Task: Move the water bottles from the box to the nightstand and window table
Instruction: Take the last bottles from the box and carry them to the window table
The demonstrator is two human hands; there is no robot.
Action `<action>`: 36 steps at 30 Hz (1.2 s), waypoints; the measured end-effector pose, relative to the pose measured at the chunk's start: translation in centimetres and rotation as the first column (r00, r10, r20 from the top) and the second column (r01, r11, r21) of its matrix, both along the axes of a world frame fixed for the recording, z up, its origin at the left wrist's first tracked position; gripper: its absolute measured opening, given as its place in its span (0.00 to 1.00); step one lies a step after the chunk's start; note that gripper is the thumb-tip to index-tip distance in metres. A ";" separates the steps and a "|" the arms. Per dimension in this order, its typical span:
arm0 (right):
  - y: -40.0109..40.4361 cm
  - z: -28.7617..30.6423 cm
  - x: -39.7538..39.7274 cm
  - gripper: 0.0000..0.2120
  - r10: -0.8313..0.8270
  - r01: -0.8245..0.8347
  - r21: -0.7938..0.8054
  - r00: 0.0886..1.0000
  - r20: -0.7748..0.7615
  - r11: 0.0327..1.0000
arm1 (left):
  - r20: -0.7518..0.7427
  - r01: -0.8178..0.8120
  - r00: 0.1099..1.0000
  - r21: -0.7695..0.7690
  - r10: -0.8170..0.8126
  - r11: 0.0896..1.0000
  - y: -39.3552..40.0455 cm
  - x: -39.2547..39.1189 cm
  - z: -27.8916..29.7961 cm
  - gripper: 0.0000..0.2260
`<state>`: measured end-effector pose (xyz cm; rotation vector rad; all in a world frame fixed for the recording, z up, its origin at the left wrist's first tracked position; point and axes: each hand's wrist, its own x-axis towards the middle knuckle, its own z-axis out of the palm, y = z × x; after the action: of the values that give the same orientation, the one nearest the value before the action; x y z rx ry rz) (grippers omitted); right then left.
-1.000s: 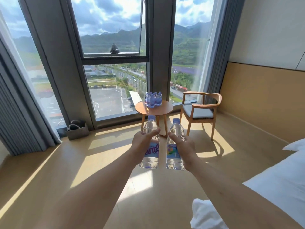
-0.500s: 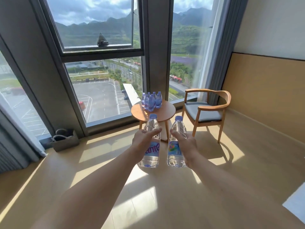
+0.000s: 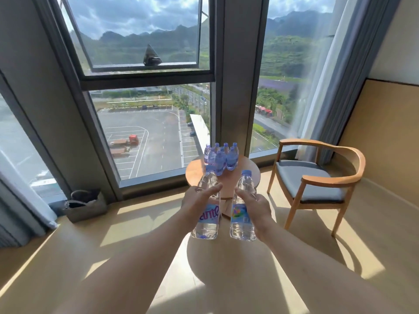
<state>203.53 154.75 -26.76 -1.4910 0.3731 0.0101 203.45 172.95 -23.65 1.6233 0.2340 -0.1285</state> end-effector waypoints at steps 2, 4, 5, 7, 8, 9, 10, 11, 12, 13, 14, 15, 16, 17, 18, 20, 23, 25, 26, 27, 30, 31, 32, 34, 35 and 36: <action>-0.6 0.0 3.9 0.25 -0.007 0.007 0.004 1.000 -0.009 1.000 | -0.045 -0.032 0.998 -0.011 0.031 0.999 -0.5 3.8 -0.3 0.28; -0.9 -0.4 7.2 0.23 -0.016 0.016 0.011 1.000 -0.025 1.000 | -0.067 -0.039 0.997 -0.004 0.039 0.999 -0.9 7.1 -0.8 0.31; -1.0 -0.7 8.6 0.22 -0.022 0.023 0.023 0.999 -0.033 0.999 | -0.076 -0.043 0.996 0.000 0.043 0.999 -1.0 8.7 -1.1 0.32; -1.1 -1.5 11.4 0.21 -0.035 0.038 0.044 0.998 -0.048 0.998 | -0.102 -0.042 0.994 -0.009 0.041 0.999 -1.1 12.0 -1.8 0.34; -1.2 -1.8 12.9 0.21 -0.039 0.042 0.049 0.998 -0.058 0.998 | -0.113 -0.034 0.993 -0.020 0.031 0.999 -1.1 13.7 -2.3 0.36; -1.2 -2.2 14.5 0.21 -0.038 0.042 0.051 0.997 -0.065 0.998 | -0.120 -0.022 0.993 -0.031 0.018 0.999 -1.1 15.6 -2.8 0.37; -1.1 -2.6 16.1 0.21 -0.036 0.040 0.051 0.997 -0.073 0.998 | -0.124 -0.012 0.992 -0.040 0.007 0.999 -1.0 17.5 -3.4 0.38; -1.1 -2.9 17.8 0.20 -0.035 0.039 0.051 0.996 -0.082 0.998 | -0.127 -0.006 0.992 -0.049 -0.001 0.999 -0.9 19.5 -4.0 0.38; -1.0 -3.3 19.6 0.20 -0.034 0.040 0.059 0.995 -0.092 0.997 | -0.132 -0.001 0.991 -0.063 -0.007 0.998 -0.8 21.6 -4.5 0.37; -1.0 -3.6 21.5 0.20 -0.033 0.040 0.070 0.994 -0.103 0.997 | -0.138 0.004 0.990 -0.079 -0.015 0.997 -0.7 23.7 -5.0 0.35; -0.9 -3.8 23.4 0.19 -0.027 0.036 0.079 0.993 -0.114 0.996 | -0.144 0.015 0.989 -0.096 -0.029 0.995 -0.5 26.0 -5.5 0.34; -0.7 -4.1 25.3 0.18 -0.016 0.026 0.087 0.992 -0.123 0.996 | -0.147 0.031 0.988 -0.112 -0.047 0.993 -0.4 28.2 -6.0 0.33; -0.5 -4.2 27.2 0.17 -0.005 0.017 0.095 0.991 -0.130 0.995 | -0.151 0.047 0.986 -0.123 -0.066 0.991 -0.2 30.4 -6.4 0.32; -0.2 -4.2 29.1 0.16 -0.001 0.015 0.104 0.990 -0.138 0.994 | -0.159 0.061 0.984 -0.130 -0.082 0.990 -0.1 32.6 -6.7 0.31; 0.2 -4.2 31.0 0.15 -0.002 0.019 0.114 0.989 -0.147 0.993 | -0.175 0.069 0.980 -0.133 -0.092 0.989 0.1 34.7 -6.8 0.30; 1.0 -4.3 34.5 0.13 -0.009 0.028 0.122 0.988 -0.153 0.992 | -0.217 0.081 0.969 -0.159 -0.115 0.984 0.4 38.5 -7.1 0.28; 2.0 -4.5 39.3 0.20 -0.022 0.033 0.070 0.988 -0.155 0.997 | -0.239 0.124 0.958 -0.139 -0.155 0.982 0.7 43.8 -7.5 0.27; 2.1 -5.2 42.1 0.25 -0.033 0.038 0.032 0.987 -0.156 0.999 | -0.237 0.154 0.954 -0.133 -0.183 0.979 0.9 46.9 -8.2 0.27; 2.0 -5.8 43.4 0.27 -0.042 0.045 0.020 0.986 -0.160 0.999 | -0.234 0.171 0.952 -0.133 -0.199 0.976 0.9 48.3 -8.8 0.28; 1.9 -6.4 44.5 0.30 -0.046 0.049 0.008 0.984 -0.172 0.999 | -0.233 0.184 0.950 -0.119 -0.208 0.976 0.9 49.5 -9.3 0.29; 0.9 -8.4 48.0 0.31 -0.047 0.024 -0.113 0.976 -0.210 0.993 | -0.256 0.208 0.944 -0.024 -0.207 0.978 0.9 52.9 -10.8 0.33; 0.4 -9.3 49.2 0.29 -0.030 -0.003 -0.149 0.976 -0.217 0.989 | -0.255 0.218 0.944 0.007 -0.209 0.976 0.8 53.9 -11.5 0.33; 0.0 -10.2 50.3 0.28 -0.005 -0.035 -0.178 0.975 -0.221 0.983 | -0.248 0.225 0.946 0.043 -0.207 0.974 0.7 54.8 -12.2 0.32; -0.8 -11.9 52.6 0.27 0.052 -0.109 -0.228 0.969 -0.242 0.968 | -0.224 0.235 0.954 0.137 -0.201 0.962 0.3 56.4 -13.5 0.27; -1.3 -12.7 53.8 0.27 0.080 -0.144 -0.247 0.965 -0.251 0.958 | -0.211 0.245 0.956 0.181 -0.205 0.953 0.1 57.3 -14.3 0.26; -1.8 -13.5 55.2 0.26 0.111 -0.178 -0.256 0.960 -0.256 0.950 | -0.201 0.254 0.957 0.216 -0.212 0.943 -0.2 58.2 -15.1 0.24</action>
<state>258.71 152.95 -40.21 -1.8000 0.4718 0.2667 261.66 172.73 -38.75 1.8801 0.1957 -0.4413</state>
